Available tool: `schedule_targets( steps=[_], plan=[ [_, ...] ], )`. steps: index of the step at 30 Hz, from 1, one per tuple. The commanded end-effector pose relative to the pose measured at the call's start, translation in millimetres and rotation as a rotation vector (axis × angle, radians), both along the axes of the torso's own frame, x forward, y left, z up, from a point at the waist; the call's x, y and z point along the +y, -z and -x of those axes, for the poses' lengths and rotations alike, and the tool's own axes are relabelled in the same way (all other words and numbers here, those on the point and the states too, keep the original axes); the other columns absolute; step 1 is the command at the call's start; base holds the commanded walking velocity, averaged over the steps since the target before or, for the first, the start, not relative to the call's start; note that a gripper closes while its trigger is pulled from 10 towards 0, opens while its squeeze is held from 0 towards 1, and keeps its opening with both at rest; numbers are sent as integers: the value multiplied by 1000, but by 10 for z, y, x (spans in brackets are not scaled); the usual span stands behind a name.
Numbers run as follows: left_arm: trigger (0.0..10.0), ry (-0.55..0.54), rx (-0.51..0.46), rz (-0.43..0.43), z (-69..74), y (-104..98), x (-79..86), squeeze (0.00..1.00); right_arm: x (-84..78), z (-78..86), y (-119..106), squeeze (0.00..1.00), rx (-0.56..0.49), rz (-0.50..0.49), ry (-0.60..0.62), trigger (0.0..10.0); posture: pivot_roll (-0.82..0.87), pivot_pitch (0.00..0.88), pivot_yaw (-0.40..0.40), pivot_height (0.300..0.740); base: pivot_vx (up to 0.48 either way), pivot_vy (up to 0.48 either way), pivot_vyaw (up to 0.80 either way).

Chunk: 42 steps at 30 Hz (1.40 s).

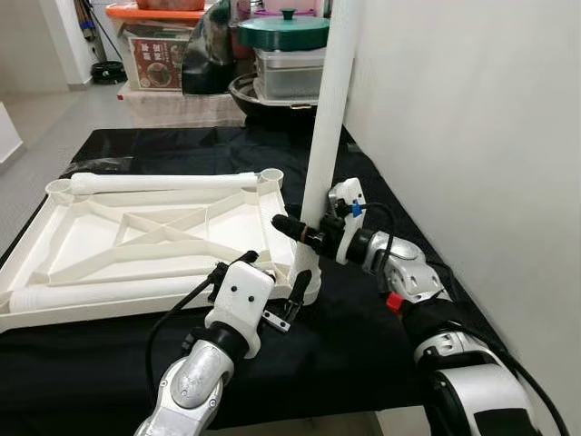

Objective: Building children table

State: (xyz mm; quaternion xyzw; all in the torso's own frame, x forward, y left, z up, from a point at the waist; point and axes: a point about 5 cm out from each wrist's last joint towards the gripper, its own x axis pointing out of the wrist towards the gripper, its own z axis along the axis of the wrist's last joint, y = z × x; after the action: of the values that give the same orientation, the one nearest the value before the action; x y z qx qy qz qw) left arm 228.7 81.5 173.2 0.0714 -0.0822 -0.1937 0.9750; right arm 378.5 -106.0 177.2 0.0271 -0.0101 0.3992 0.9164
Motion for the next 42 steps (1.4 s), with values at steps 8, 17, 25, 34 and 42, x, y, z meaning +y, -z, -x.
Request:
schedule_targets(
  steps=[8,17,25,34,42],
  plan=[
    [10000,5,1,-1,-10,8,-15,0,-348,8,100,0,75,18,936,0,111,0,-55,740,0,0,0],
    [10000,4,2,-2,-9,11,-9,0,-71,58,78,843,44,-102,882,10000,115,0,-57,740,0,0,0],
    [10000,2,3,2,-7,13,-10,0,-280,-19,-55,843,-43,-110,834,10000,110,0,-58,740,0,0,0],
    [10000,3,2,-1,-24,10,0,0,-168,-18,-308,0,-9,-249,114,10000,113,0,-50,740,0,0,0],
    [10000,7,-1,-8,-30,2,6,0,24,81,-186,0,36,-98,-218,10000,127,0,-53,740,0,0,0]
  ],
)
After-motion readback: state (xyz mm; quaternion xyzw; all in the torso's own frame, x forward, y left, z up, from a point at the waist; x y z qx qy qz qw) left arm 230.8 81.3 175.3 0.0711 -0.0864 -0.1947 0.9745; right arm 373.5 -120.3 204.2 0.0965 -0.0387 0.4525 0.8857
